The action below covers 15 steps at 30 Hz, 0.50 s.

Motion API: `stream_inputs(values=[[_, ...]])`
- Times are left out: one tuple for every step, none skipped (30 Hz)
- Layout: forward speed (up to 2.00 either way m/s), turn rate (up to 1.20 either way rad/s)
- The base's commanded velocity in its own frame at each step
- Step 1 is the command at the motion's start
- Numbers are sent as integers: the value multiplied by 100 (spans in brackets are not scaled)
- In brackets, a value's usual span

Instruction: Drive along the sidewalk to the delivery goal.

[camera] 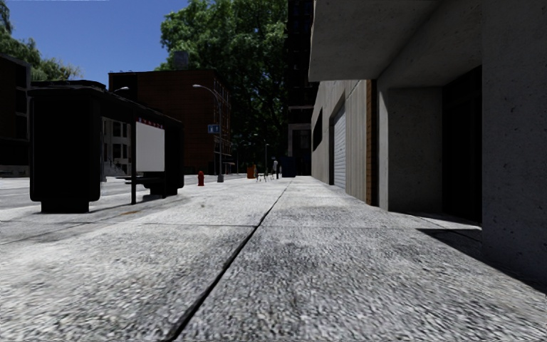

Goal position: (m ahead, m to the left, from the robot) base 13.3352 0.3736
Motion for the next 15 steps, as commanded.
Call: stream_inputs(values=[[200,24],[200,24],[200,24],[200,24],[200,24],[200,24],[200,24],[200,24],[200,24],[200,24],[200,24],[200,24],[200,22],[200,10],[200,10]])
